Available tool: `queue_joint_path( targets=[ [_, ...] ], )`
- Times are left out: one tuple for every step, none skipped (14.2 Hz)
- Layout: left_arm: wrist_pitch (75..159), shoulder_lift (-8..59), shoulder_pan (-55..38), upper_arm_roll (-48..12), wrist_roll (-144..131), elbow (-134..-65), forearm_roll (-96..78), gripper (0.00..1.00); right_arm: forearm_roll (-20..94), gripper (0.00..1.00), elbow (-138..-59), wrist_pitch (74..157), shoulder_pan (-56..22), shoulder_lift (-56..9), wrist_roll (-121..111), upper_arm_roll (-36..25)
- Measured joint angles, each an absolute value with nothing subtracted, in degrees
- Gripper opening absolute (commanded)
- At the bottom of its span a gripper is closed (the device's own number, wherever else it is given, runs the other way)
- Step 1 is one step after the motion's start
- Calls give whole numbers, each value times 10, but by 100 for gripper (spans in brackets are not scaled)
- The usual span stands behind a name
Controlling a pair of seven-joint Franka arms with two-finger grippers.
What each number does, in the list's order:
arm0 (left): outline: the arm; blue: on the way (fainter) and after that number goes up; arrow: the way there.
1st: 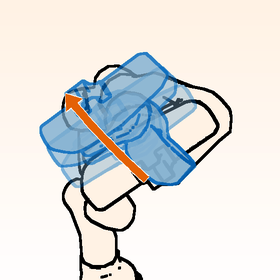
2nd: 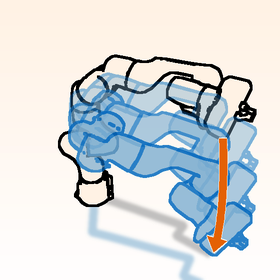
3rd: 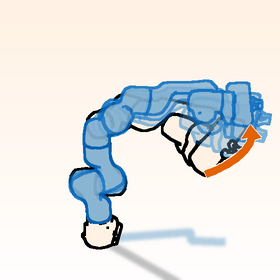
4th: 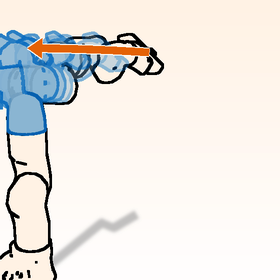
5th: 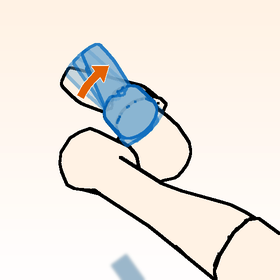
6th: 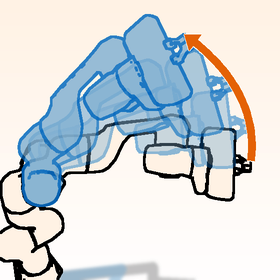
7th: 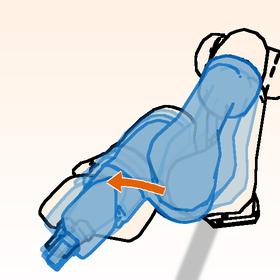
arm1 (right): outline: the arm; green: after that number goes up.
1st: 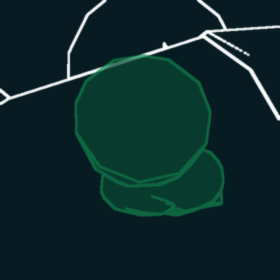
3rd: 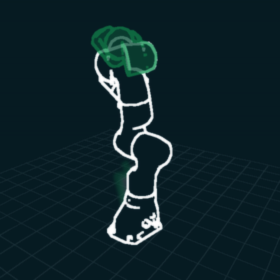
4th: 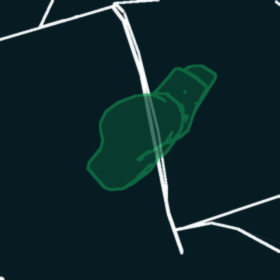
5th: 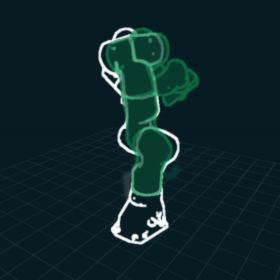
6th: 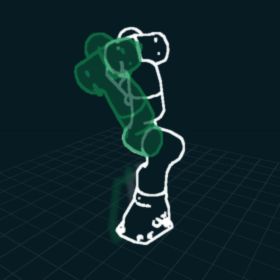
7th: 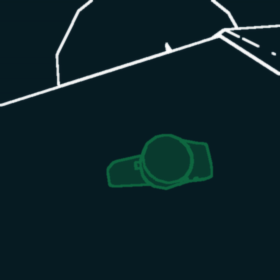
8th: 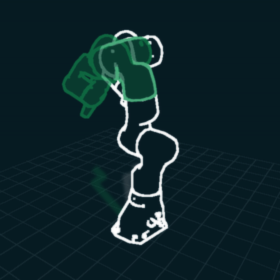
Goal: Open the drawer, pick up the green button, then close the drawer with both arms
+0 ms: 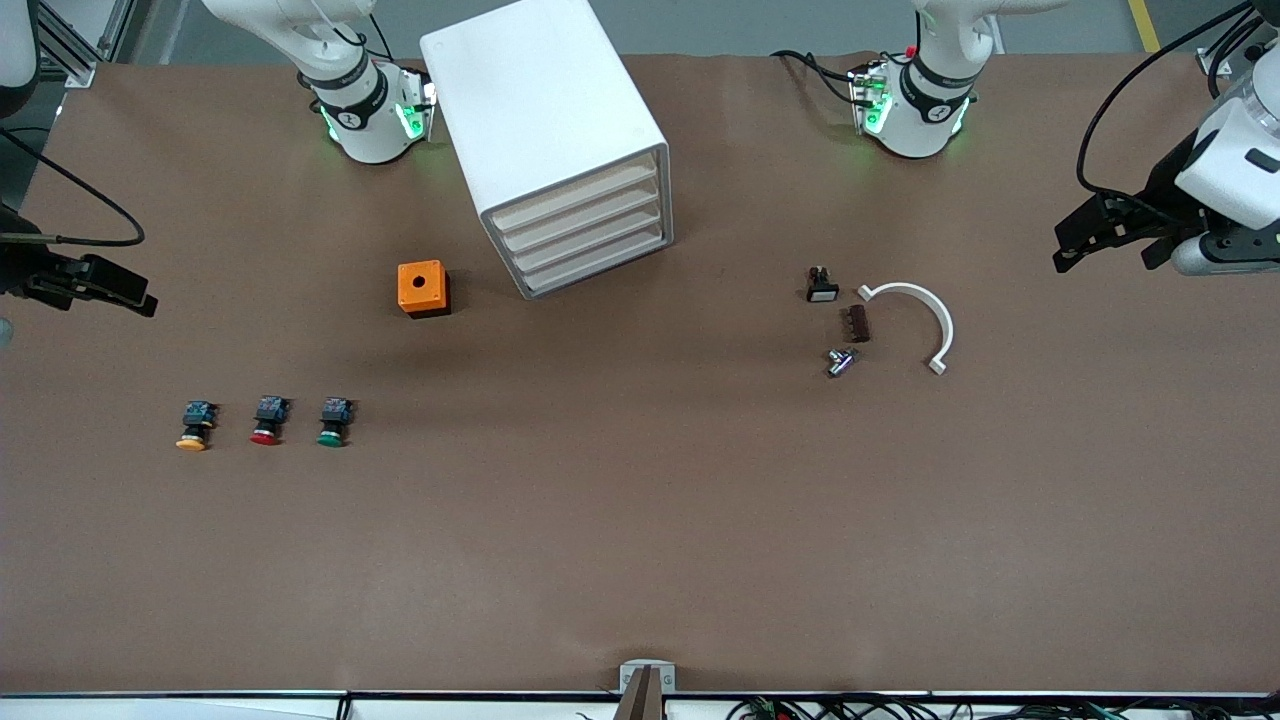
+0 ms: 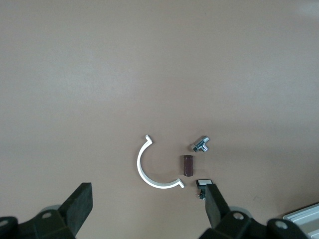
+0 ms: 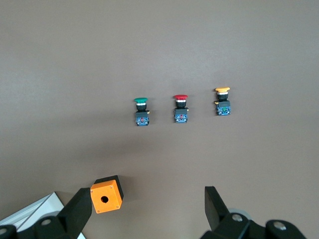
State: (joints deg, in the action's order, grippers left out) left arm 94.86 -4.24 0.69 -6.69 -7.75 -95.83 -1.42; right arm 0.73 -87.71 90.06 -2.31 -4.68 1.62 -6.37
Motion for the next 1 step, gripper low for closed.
queue_joint_path(
  targets=[
    [949,-42,7,-67,-77,-958,-14,100,7,100,-877,901,-23,-47,16,-64]
  ],
)
